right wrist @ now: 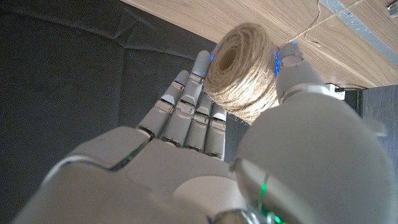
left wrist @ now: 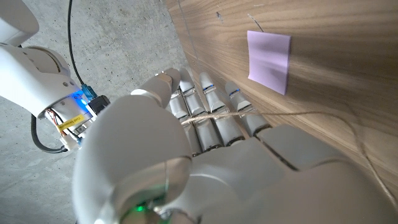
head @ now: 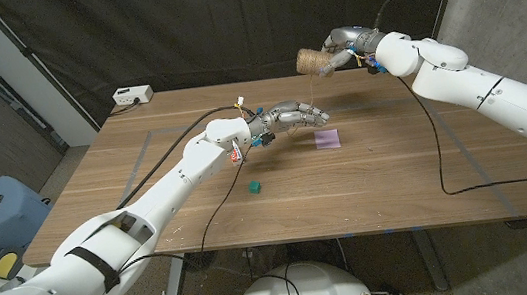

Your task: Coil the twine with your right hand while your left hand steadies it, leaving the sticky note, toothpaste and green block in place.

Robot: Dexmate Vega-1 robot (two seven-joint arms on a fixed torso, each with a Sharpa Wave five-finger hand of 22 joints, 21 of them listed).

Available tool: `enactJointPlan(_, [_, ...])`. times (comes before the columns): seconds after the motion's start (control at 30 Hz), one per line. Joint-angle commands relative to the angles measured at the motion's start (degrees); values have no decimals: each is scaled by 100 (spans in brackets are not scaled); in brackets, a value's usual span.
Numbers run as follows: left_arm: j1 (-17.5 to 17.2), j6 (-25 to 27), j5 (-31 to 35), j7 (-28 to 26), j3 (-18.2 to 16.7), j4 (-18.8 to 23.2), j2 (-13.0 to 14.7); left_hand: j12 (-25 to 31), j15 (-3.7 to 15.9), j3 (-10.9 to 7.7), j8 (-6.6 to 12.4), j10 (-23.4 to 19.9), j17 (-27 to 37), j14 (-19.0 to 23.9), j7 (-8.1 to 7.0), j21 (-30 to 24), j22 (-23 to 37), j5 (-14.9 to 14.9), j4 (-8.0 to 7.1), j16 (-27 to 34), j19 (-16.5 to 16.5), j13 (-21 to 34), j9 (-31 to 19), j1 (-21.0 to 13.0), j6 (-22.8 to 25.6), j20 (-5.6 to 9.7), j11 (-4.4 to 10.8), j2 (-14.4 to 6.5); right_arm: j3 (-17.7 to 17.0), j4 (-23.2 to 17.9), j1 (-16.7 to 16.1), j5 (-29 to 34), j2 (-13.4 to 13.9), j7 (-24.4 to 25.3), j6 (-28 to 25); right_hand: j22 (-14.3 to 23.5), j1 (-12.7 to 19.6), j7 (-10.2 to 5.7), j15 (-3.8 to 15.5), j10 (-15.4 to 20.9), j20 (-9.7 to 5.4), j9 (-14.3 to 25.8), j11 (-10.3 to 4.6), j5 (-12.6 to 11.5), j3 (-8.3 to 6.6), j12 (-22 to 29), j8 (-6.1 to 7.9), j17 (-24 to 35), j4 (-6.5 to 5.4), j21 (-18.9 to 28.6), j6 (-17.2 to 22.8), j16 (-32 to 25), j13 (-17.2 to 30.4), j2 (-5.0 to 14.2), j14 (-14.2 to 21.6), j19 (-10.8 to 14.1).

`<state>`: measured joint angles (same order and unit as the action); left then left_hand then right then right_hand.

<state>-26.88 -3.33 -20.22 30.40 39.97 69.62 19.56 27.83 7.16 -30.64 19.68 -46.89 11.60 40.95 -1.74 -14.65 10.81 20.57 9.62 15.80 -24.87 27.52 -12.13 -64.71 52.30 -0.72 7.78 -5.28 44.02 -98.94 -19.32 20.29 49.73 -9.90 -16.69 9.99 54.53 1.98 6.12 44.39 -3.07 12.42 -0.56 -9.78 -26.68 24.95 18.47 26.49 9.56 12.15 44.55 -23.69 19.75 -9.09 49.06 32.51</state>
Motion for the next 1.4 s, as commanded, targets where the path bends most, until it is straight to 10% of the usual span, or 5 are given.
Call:
enactJointPlan(0.03, [4,-59,-27,19,-10,79,19,5,-8,29,23,-51,34,60,-6,-32,9,31,-6,-9,-53,39,-21,-38,50,-1,24,-22,-13,71,-22,48,60,47,-142,25,700,-888,747,955,-317,8,-899,-54,23,17,38,18,-20,5,1038,27,9,690,52,42])
enactJointPlan(1.4, [53,-58,-220,403,-56,465,171,-21,-9,105,33,-98,45,105,11,-42,11,36,-51,-32,-82,150,-32,72,83,12,6,-24,275,676,139,228,41,-135,77,25,786,-1002,756,972,-350,16,-939,-57,116,-40,51,33,-26,2,1099,113,-25,745,88,66])
